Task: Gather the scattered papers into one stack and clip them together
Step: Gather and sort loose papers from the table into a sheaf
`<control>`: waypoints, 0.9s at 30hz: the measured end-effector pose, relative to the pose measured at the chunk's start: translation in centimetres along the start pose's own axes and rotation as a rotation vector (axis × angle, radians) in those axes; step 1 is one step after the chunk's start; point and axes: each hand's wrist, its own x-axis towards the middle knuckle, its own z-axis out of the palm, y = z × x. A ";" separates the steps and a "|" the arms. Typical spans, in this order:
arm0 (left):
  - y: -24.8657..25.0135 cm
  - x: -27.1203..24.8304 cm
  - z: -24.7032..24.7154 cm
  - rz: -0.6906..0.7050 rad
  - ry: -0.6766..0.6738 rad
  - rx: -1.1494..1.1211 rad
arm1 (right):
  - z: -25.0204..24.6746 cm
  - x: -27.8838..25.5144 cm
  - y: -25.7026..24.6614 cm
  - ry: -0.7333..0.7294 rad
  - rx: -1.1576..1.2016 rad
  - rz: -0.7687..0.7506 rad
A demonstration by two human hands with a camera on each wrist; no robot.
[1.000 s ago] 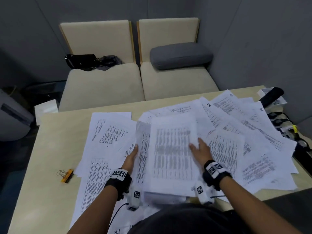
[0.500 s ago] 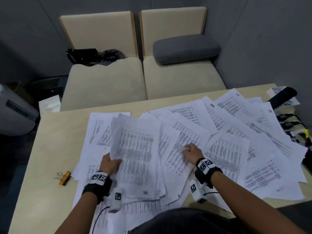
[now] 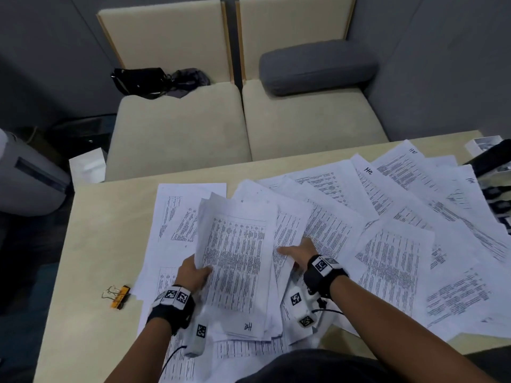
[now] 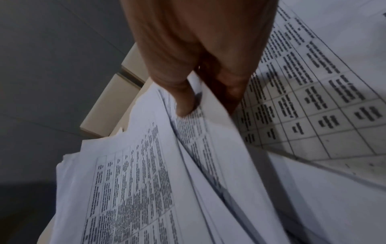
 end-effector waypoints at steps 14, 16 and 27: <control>0.1 0.9 -4.3 -0.059 0.041 -0.153 | -13.8 -2.7 -4.6 0.297 -0.136 -0.415; 1.2 0.5 -4.0 -0.052 0.025 -0.135 | -15.1 -3.0 -5.1 0.237 -0.154 -0.426; 5.5 -2.8 3.7 0.003 -0.195 -0.323 | -3.9 -2.4 0.3 0.020 -0.393 -0.235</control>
